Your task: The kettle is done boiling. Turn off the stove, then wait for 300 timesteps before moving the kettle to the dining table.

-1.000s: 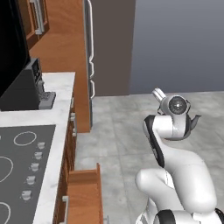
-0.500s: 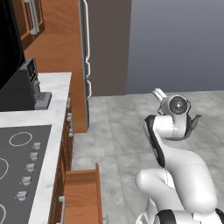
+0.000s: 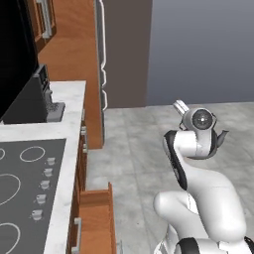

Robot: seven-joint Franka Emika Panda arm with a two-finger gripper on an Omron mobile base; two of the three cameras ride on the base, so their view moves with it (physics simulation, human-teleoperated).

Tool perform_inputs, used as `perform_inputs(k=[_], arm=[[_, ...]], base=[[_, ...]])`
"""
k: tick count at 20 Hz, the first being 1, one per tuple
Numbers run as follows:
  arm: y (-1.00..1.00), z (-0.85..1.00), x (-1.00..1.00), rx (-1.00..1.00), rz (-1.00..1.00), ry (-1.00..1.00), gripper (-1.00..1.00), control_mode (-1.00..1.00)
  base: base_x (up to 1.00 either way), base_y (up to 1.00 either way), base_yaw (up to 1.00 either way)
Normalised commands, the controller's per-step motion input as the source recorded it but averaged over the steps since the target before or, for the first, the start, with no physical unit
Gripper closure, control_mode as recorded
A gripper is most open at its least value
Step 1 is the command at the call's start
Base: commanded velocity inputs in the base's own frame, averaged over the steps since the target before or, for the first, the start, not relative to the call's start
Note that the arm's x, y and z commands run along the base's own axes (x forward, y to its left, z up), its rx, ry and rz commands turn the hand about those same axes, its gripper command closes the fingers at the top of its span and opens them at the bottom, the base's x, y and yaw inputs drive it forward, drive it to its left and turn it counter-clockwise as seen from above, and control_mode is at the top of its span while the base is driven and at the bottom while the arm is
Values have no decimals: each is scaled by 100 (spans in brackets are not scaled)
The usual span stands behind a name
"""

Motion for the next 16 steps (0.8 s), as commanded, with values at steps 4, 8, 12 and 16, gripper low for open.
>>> perform_inputs(k=[4,8,12,16], arm=[[0,0,0,0,0,0,100,100],[0,0,0,0,0,0,100,100],[0,0,0,0,0,0,100,100],[0,0,0,0,0,0,100,100]], base=[[1,1,2],[6,-33,0],[-12,-10,0],[-37,0,4]])
